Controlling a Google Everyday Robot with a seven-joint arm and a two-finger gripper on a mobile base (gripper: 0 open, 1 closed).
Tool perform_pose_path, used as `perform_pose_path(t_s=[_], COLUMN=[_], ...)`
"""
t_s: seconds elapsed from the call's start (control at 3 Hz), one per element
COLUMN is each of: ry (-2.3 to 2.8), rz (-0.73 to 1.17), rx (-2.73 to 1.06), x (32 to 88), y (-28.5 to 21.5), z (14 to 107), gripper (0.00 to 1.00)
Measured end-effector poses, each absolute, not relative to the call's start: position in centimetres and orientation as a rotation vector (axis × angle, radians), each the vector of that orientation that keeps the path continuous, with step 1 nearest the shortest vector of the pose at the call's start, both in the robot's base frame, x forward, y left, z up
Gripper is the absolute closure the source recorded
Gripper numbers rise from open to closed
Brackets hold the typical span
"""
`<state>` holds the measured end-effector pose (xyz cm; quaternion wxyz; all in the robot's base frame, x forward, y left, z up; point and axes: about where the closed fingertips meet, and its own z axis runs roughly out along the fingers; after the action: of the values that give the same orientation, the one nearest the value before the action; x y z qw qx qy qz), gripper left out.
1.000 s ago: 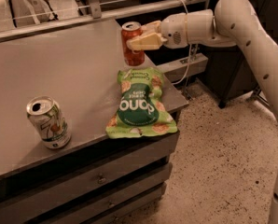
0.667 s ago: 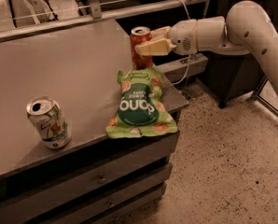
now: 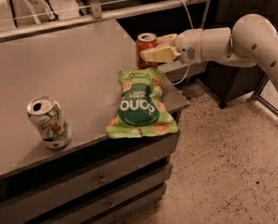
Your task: Move coke can near green rice chip bag
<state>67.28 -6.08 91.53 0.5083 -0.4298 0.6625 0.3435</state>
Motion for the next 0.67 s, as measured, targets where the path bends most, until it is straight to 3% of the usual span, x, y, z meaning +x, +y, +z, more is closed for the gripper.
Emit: perform_pose_path(t_s=[0.33, 0.67], ry=[1.595, 1.594], rz=[0.831, 0.835], rx=[-1.038, -1.042], x=[67.26, 67.23], y=[-5.83, -5.56], z=[91.48, 91.44], gripper=[0.12, 0.00])
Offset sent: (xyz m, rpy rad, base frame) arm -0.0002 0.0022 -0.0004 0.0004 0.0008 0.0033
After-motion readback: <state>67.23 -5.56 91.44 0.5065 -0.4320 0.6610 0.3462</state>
